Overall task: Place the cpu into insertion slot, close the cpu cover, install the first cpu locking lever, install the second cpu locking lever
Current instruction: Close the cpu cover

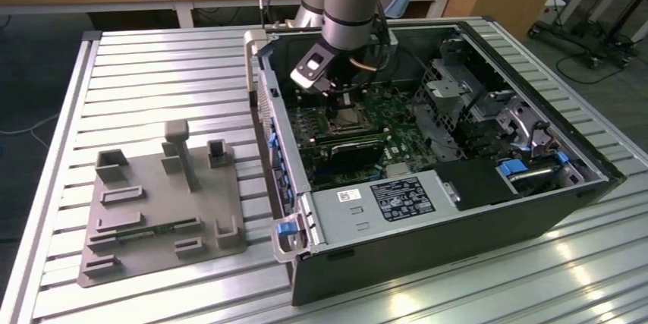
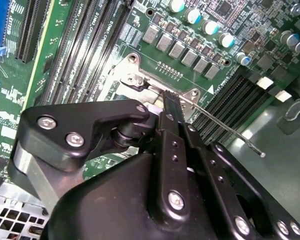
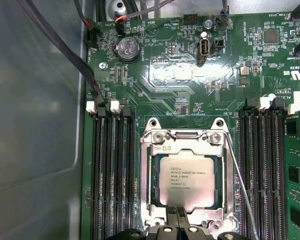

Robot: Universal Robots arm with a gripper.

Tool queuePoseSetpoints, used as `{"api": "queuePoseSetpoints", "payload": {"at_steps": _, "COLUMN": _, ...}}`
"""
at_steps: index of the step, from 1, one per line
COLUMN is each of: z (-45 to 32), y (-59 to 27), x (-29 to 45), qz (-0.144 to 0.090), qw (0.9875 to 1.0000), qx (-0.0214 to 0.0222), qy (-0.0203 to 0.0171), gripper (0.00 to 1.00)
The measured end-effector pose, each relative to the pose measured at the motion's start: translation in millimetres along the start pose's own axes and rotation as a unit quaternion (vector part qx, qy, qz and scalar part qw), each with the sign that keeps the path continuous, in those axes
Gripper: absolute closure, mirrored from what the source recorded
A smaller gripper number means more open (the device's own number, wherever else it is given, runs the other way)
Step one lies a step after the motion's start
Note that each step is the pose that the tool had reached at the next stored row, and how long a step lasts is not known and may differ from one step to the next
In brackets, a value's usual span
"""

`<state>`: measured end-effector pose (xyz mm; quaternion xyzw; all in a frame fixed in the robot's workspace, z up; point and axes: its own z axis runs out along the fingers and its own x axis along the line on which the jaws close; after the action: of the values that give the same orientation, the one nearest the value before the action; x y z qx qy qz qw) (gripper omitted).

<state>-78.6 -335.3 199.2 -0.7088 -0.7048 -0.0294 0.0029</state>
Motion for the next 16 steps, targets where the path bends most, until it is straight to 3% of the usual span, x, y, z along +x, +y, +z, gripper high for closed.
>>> {"api": "queuePoseSetpoints", "payload": {"at_steps": 6, "z": 0.4, "y": -0.5, "x": 0.1, "qz": 0.0, "qw": 1.0, "qx": -0.0004, "qy": 0.0004, "gripper": 0.89}}
{"api": "queuePoseSetpoints", "payload": {"at_steps": 11, "z": -7.0, "y": -0.1, "x": 0.4, "qz": 0.0, "qw": 1.0, "qx": -0.0001, "qy": 0.0002, "gripper": 0.89}}
{"api": "queuePoseSetpoints", "payload": {"at_steps": 16, "z": -7.0, "y": 7.4, "x": 0.4, "qz": 0.0, "qw": 1.0, "qx": -0.0001, "qy": 0.0002, "gripper": 0.89}}
